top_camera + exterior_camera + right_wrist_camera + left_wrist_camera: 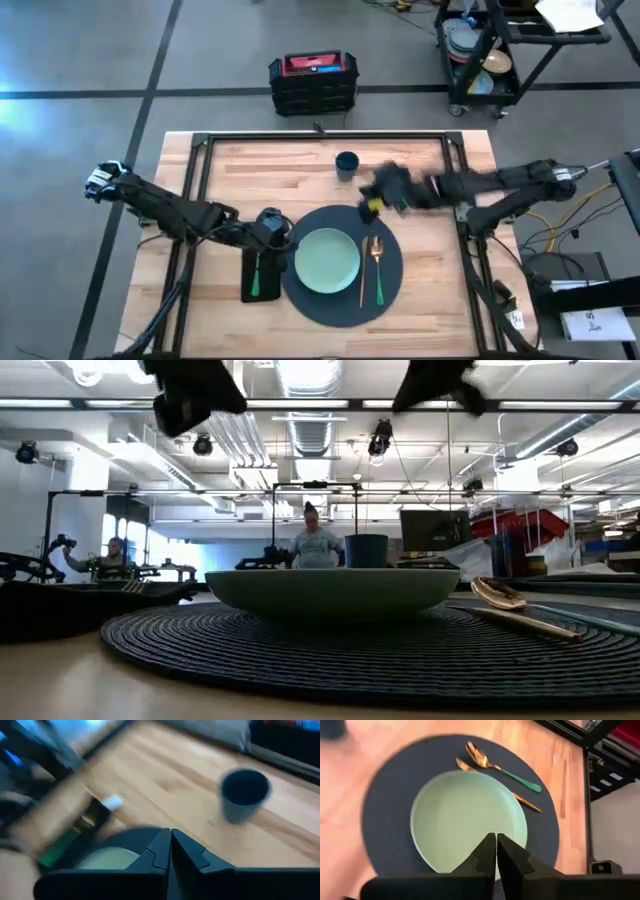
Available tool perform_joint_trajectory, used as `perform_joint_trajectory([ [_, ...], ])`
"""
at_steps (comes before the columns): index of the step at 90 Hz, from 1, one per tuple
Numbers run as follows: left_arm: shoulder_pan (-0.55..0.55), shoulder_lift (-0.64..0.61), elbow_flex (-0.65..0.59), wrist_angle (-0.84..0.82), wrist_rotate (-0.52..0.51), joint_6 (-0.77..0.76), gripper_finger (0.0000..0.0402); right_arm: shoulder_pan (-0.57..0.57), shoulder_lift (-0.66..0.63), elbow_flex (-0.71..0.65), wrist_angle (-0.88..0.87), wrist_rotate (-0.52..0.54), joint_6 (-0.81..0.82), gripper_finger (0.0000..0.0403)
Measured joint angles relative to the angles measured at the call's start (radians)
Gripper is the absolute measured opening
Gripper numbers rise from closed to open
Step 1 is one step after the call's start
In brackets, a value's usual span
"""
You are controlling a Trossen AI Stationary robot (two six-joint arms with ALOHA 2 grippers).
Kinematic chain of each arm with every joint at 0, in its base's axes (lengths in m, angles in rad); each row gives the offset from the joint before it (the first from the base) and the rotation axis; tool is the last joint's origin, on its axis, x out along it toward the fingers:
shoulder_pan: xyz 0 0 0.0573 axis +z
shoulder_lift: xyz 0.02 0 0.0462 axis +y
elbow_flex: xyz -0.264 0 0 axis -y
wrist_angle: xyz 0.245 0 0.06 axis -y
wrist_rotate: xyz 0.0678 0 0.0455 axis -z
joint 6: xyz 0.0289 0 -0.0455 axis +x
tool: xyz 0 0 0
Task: Set table place
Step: Move the blue cup to the middle right of the black placemat
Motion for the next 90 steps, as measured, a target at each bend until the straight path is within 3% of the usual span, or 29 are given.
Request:
perform_joint_trajectory([
  [11, -0.001, 0.003, 0.003, -0.019, 0.0, 0.011, 0.0, -0.239, 0.068, 0.178, -0.079, -0.178, -0.175, 0.0],
  [29, -0.03, 0.003, -0.029, -0.105, 0.032, -0.057, 0.0002, -0.487, 0.182, 0.537, -0.305, -0.417, -0.425, 0.0005],
  [37, -0.041, 0.003, -0.044, -0.139, 0.053, -0.077, 0.0016, -0.549, 0.258, 0.719, -0.494, -0.433, -0.529, 0.0031],
  [52, -0.054, 0.01, -0.072, -0.153, 0.072, -0.111, 0.0078, -0.548, 0.391, 0.925, -0.718, -0.407, -0.644, 0.0129],
  [69, -0.055, 0.031, -0.09, -0.141, 0.074, -0.142, 0.0174, -0.492, 0.494, 0.933, -0.714, -0.392, -0.646, 0.0238],
  [80, -0.055, 0.049, -0.093, -0.143, 0.073, -0.145, 0.0218, -0.438, 0.581, 0.913, -0.716, -0.332, -0.649, 0.0266],
  [90, -0.055, 0.062, -0.093, -0.142, 0.073, -0.153, 0.0233, -0.39, 0.65, 0.908, -0.707, -0.303, -0.672, 0.0269],
])
